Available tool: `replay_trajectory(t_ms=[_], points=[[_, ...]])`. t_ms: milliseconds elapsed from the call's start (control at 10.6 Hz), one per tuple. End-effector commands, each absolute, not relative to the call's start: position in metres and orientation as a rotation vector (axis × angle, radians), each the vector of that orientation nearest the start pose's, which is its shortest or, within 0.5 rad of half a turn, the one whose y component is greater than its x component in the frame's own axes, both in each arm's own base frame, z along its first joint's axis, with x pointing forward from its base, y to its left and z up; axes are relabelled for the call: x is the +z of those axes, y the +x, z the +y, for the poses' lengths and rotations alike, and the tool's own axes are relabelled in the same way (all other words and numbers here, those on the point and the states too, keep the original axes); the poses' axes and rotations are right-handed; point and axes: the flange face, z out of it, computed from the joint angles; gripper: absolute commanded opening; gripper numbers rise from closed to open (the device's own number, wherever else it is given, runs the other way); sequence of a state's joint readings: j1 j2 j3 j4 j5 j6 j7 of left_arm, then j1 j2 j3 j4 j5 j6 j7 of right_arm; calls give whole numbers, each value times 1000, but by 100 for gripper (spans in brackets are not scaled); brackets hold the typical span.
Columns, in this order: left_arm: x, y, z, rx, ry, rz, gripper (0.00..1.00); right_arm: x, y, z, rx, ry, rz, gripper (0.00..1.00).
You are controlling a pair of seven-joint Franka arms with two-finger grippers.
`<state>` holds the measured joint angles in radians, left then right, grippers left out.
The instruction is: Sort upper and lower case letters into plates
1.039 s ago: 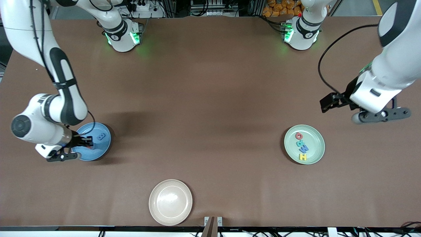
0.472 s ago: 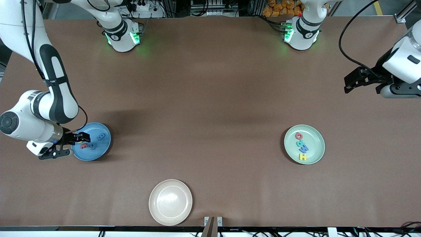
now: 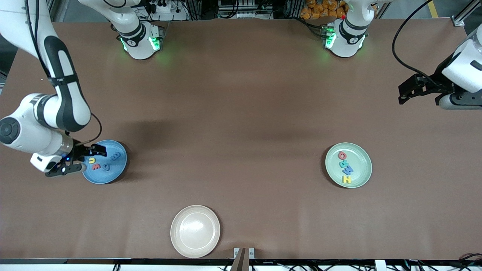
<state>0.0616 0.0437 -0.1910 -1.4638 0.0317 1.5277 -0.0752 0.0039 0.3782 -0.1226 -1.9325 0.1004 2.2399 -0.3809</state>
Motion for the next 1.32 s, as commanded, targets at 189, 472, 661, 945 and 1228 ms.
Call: replay_trajectory(t_ms=[189,472,661,945,1228], points=[[654,545,-52,-36,-3135,98,100,330,539,-44,67,-3059,-366,100],[660,543,-53,-61,-3154,98,100,384,547,-51,-8,-3078,-347,100],[662,541,-55,-67,-3177,99,100,442,564,-52,6,-3072,-318,100],[662,541,-54,-64,-3177,104,100,513,569,-46,20,-3074,-246,100],[661,540,-47,-49,-3165,100,100,597,562,-46,38,-3070,-261,100]])
